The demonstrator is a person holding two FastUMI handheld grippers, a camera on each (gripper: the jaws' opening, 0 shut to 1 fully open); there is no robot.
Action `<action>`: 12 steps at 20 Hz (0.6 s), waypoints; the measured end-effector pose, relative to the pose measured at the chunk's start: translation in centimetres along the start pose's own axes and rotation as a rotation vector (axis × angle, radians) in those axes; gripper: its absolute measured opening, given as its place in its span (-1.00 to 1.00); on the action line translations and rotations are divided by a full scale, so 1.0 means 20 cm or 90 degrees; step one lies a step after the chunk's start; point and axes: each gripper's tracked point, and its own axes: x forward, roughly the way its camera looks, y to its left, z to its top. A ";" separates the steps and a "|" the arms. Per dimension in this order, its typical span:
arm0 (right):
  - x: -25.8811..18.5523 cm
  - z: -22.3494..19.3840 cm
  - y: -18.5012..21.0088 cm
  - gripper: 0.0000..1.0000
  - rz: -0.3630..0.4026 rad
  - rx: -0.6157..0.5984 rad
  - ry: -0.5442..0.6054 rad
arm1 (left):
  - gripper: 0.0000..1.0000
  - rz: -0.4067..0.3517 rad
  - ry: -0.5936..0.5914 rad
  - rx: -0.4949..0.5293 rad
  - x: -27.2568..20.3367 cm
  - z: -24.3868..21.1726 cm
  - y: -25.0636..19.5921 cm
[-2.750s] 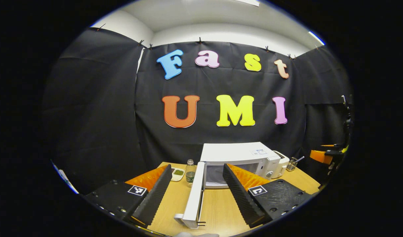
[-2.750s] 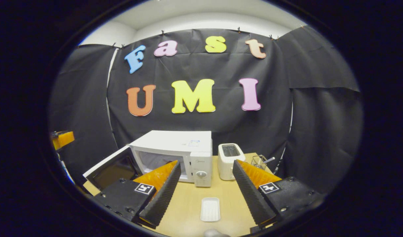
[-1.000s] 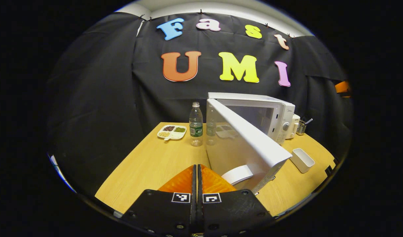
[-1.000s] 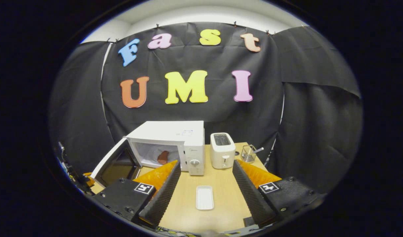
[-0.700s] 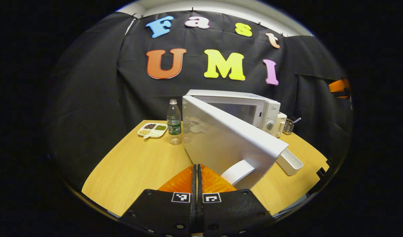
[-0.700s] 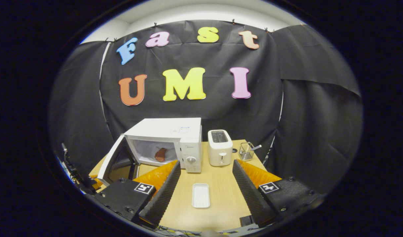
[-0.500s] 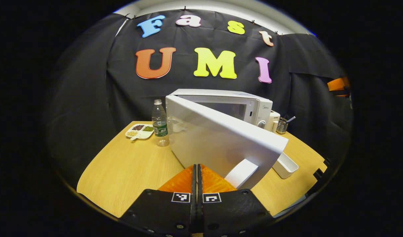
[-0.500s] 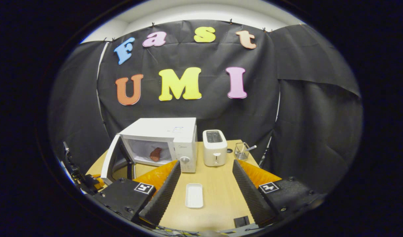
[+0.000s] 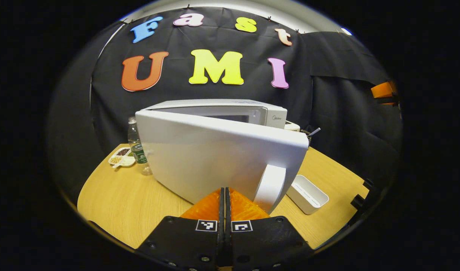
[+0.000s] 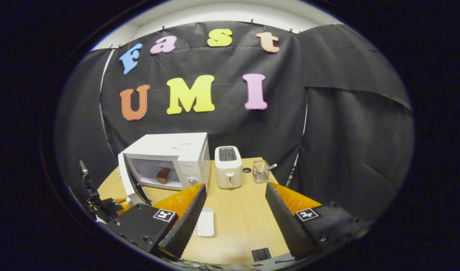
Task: Open the microwave oven with the left hand, put the food in, and close the microwave oven.
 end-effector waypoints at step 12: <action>0.10 0.04 -0.13 1.00 -0.026 0.017 0.008 | -1.00 -0.022 0.001 0.001 0.40 0.12 -0.14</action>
